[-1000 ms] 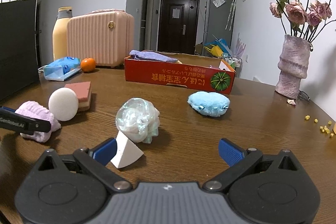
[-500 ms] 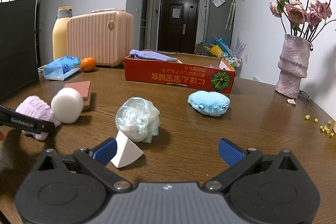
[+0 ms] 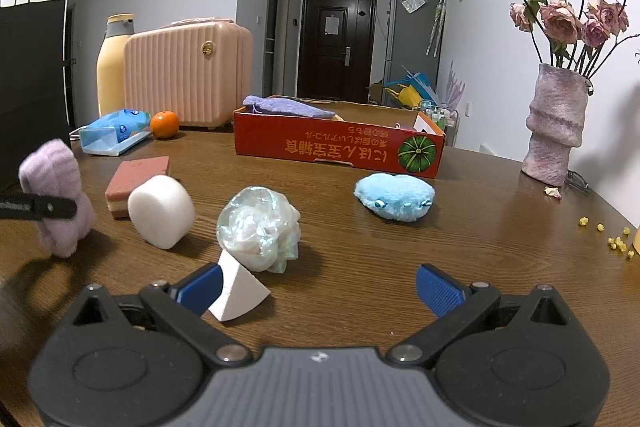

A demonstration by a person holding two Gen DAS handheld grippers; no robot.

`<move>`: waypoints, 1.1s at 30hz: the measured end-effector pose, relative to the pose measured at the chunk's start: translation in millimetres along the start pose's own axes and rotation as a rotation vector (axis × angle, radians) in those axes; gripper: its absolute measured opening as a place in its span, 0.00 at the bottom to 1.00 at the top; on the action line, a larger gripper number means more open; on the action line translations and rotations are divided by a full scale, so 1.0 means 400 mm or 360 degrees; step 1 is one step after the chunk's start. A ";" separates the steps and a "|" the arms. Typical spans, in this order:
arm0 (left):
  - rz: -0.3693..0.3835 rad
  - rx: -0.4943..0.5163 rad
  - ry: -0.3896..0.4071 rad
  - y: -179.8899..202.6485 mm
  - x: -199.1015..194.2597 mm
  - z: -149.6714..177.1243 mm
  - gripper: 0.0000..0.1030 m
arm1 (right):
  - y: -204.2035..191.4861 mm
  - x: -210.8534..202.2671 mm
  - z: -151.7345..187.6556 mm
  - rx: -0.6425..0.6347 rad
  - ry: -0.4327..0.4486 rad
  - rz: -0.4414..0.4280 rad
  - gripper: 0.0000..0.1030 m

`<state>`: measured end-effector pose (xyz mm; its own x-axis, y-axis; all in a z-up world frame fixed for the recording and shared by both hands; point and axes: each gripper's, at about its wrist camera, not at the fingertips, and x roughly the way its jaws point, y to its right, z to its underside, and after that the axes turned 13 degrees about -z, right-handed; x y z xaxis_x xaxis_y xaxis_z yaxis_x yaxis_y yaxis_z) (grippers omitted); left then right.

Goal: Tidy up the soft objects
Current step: 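Lift the towel roll with the left gripper while the right gripper grasps the white triangular sponge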

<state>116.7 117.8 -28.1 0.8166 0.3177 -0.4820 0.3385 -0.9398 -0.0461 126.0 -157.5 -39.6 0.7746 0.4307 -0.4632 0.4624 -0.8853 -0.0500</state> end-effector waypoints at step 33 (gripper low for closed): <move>0.0004 -0.0012 0.0277 0.021 -0.092 0.011 0.26 | -0.063 0.086 -0.009 -0.0035 -0.0163 -0.0226 0.71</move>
<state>87.6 97.5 -14.8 0.8858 0.3332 -0.3229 0.3395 -0.9398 -0.0384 142.5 -119.6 -51.0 0.6535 0.5300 -0.5404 0.5741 -0.8123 -0.1025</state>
